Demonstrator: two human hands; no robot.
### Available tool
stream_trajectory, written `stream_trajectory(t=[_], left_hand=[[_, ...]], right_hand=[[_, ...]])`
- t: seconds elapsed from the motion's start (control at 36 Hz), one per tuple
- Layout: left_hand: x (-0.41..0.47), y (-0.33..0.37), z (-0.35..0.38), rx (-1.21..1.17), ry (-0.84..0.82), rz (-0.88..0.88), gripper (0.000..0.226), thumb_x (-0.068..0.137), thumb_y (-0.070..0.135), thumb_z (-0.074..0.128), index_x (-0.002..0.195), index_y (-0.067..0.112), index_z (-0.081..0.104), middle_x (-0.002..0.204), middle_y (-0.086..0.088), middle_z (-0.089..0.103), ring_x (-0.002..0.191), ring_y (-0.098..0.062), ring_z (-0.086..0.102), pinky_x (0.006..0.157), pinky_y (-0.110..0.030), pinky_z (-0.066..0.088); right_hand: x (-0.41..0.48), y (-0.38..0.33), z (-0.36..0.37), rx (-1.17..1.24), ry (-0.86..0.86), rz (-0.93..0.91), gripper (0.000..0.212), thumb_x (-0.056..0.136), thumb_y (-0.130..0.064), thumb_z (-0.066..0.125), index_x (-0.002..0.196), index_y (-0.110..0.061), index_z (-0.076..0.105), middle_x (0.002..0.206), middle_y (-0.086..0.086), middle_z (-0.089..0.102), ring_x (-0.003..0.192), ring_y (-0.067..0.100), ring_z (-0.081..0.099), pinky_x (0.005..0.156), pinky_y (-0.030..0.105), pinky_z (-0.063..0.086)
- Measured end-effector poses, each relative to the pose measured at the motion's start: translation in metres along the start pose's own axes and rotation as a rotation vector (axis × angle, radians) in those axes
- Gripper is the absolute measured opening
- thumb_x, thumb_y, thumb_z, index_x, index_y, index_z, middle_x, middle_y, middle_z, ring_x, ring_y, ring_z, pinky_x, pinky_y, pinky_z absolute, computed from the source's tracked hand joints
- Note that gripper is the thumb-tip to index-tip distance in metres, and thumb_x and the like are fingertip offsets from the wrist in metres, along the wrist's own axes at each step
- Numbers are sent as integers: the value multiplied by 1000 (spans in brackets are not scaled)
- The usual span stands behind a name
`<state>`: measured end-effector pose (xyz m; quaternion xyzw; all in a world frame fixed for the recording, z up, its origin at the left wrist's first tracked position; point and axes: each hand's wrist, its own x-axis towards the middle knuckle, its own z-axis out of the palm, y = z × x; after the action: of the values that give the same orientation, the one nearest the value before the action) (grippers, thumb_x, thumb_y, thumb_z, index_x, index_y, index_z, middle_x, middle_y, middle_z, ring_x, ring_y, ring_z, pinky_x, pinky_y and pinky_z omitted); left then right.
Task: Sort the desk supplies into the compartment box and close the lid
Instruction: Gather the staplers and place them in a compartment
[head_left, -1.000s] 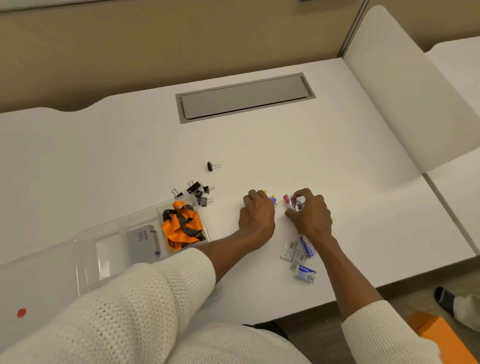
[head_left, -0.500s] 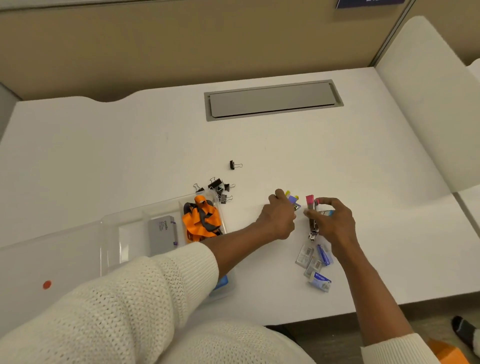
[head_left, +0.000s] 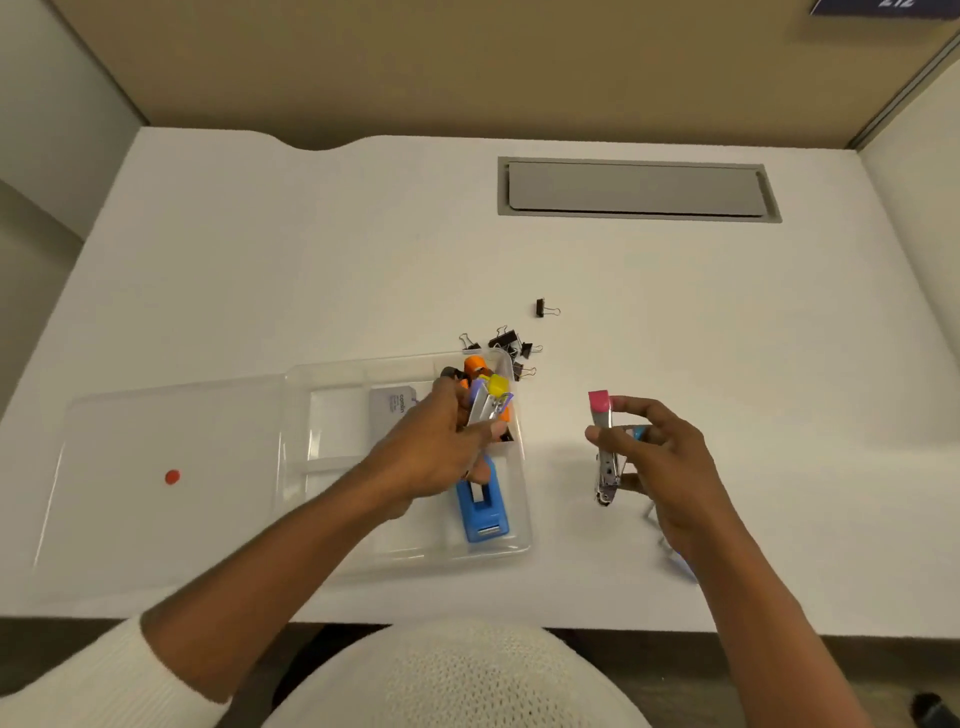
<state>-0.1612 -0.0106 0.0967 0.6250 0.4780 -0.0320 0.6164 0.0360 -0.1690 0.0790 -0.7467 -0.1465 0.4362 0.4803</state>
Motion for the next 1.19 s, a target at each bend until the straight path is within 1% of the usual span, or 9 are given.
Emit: stream_trajectory(t=[0.11,0.28,0.39,0.47,0.53,0.75,0.92,1.06,1.19], left_hand=[[-20,-40,-38,-78,115,-73,29,99,40,68,119,27,52,103,-2,76,74,-14,81,72,-28,61],[-45,-93,-77,-211,205,-98,26,99,38,69,117,26,55,103,-12,77,78,-21,82,100,-49,57],[-51,-113,-90,-216,244,-101,26,99,40,68,117,28,54,90,-3,81,76,-18,82,93,-42,57],[-52,-124,-98,-185,244,-105,28,98,44,67,117,31,52,85,1,82,75,-15,81,85,-35,55],[-52,-128,-102,-151,250,-111,33,98,46,66,121,30,51,87,0,81,74,-13,81,75,-27,52],[-52,-140,-109,-60,192,-108,36,98,47,65,125,30,48,89,5,79,71,-6,79,66,-20,50],[-57,-144,-113,-21,133,-77,32,100,45,65,123,30,49,93,6,77,70,-1,77,62,-16,45],[-58,-146,-118,-22,112,-57,33,99,41,67,123,28,49,108,2,73,71,-6,77,48,-5,48],[-56,-148,-124,-16,98,-38,33,99,38,68,123,27,48,109,2,71,69,-8,77,49,-6,49]], right_hand=[[-15,-6,52,-33,-122,9,36,76,-25,87,107,-37,73,95,16,72,82,21,75,62,30,59],[-28,2,129,-133,-210,-32,38,71,-30,90,103,-37,73,93,-4,69,75,17,67,64,31,60],[-33,13,173,-240,-207,-47,45,72,-36,89,111,-35,68,104,0,68,82,17,65,75,42,62],[-37,20,198,-388,-130,-99,48,75,-40,86,116,-33,63,101,-9,64,79,7,63,64,19,52],[-41,27,211,-537,-65,-153,50,77,-40,84,120,-33,58,103,-13,60,76,5,61,63,13,47],[-43,54,249,-1077,135,-274,55,84,-40,76,130,-24,49,122,0,65,100,20,68,78,34,59],[-36,64,264,-1181,115,-272,60,88,-42,74,138,-20,47,131,7,61,110,23,65,85,34,57],[-39,66,263,-1231,82,-279,59,89,-39,74,138,-18,49,135,9,57,116,24,61,92,35,56],[-40,62,258,-1201,54,-260,53,90,-37,73,136,-21,52,133,5,58,116,20,61,99,33,53]])
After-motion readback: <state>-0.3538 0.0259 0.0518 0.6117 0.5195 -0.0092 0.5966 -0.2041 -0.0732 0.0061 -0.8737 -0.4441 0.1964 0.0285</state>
